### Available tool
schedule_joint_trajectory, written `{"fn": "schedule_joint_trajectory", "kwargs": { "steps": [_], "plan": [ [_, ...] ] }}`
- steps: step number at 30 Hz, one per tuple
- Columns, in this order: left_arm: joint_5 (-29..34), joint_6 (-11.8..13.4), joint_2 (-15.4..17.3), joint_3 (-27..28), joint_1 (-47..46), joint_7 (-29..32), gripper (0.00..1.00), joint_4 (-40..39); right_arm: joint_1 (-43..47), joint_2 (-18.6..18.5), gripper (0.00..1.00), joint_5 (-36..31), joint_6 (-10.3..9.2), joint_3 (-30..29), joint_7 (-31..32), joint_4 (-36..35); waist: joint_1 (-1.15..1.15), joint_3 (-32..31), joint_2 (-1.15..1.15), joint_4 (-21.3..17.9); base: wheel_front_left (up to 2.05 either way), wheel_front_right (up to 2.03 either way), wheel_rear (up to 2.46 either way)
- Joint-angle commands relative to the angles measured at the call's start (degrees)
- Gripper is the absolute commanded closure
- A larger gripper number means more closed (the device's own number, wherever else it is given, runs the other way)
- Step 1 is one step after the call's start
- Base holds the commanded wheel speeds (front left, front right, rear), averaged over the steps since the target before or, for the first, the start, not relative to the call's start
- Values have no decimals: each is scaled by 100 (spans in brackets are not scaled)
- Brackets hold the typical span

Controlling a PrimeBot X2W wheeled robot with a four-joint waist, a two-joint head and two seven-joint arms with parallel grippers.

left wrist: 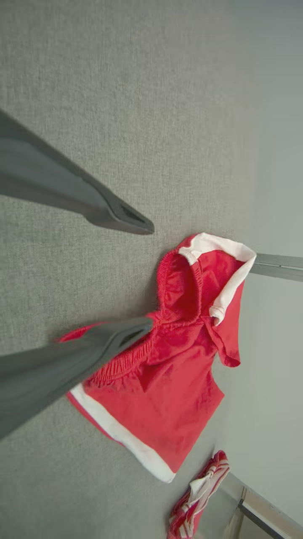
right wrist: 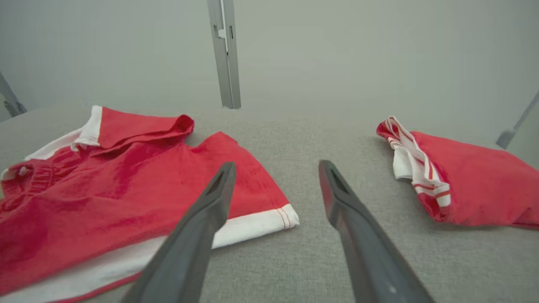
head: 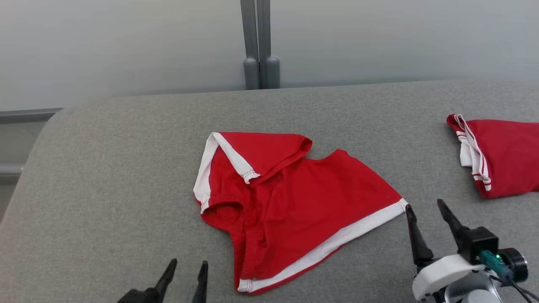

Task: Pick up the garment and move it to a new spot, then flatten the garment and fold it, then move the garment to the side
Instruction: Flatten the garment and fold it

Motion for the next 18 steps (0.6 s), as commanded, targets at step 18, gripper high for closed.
{"fn": "schedule_joint_trajectory", "kwargs": {
  "steps": [18],
  "plan": [
    [-1527,-7,794,-1947,-732,1842,0,-633,-1770,-741,0,465,-4,654,1818,2341,0,668,0,453,0,0,0]
  ]
}}
